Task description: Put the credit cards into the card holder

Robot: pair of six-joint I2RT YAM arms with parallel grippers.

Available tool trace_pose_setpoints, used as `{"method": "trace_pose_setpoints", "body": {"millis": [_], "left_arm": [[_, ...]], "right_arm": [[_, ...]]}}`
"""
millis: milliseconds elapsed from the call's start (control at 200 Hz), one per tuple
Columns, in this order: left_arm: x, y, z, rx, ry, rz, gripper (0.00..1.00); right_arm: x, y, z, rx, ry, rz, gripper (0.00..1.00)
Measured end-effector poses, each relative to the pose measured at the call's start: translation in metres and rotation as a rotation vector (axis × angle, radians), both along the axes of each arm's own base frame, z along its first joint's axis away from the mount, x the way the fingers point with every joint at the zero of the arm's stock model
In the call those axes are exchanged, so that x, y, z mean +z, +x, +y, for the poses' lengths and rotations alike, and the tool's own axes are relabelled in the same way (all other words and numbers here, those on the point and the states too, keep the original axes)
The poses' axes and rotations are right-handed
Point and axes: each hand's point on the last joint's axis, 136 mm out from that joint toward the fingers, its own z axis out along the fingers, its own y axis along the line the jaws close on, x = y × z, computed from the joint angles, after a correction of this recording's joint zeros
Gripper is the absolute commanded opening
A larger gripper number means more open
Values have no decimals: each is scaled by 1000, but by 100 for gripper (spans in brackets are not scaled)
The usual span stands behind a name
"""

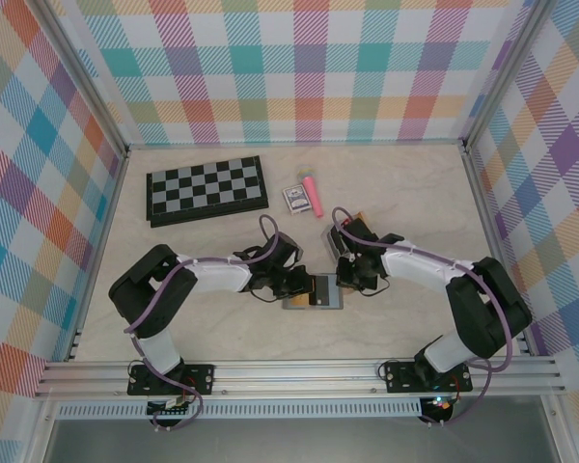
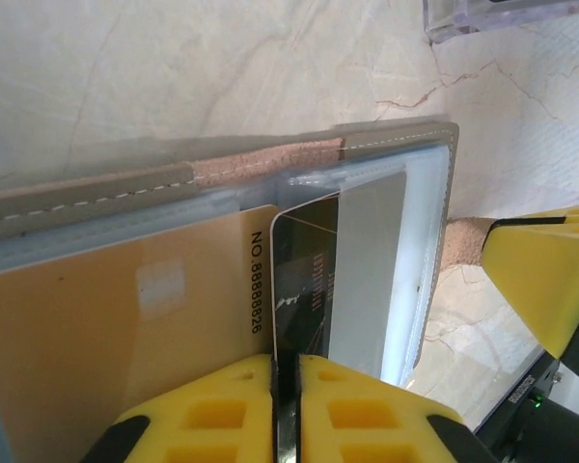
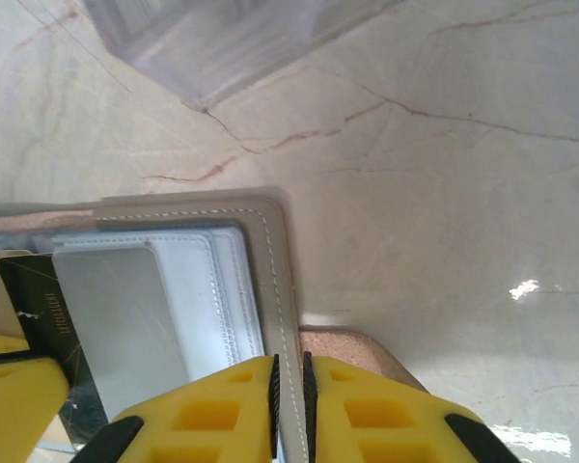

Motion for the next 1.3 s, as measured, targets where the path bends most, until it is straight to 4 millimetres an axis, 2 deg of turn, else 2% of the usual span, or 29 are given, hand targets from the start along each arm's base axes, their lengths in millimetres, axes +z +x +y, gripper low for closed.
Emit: {"method": "trace_pose_setpoints", "body": {"millis": [240,610,765,820,900,975,1075,1215,1300], "left_arm": [[11,3,-15,-26,-22,-23,4],[3,3,-26,-69,2,-12,8],[1,2,-24,-79,28,-19,16],[-1,2,-22,-77,48,-26,24],[3,1,-18,-67,66,-38,29],[12,1,-12,-52,78,-59,37],[28,4,-5,-27,83,-99,44],[42,12,-1,-4,95,-141,48],[47,22,-1,18,92,-147,50]], "right_arm": [[-13,-3,5,8,10,45,13],[-13,-3,5,5,13,47,13],[-13,-3,4,4,9,43,15],[-12,-3,3,3,4,39,16],[-10,-2,-1,0,-15,30,18],[-1,-1,-5,-1,-30,8,19],[24,10,-8,-2,-23,-64,26],[66,38,-17,-15,-14,-202,30],[83,57,-26,-31,-24,-256,32]]}}
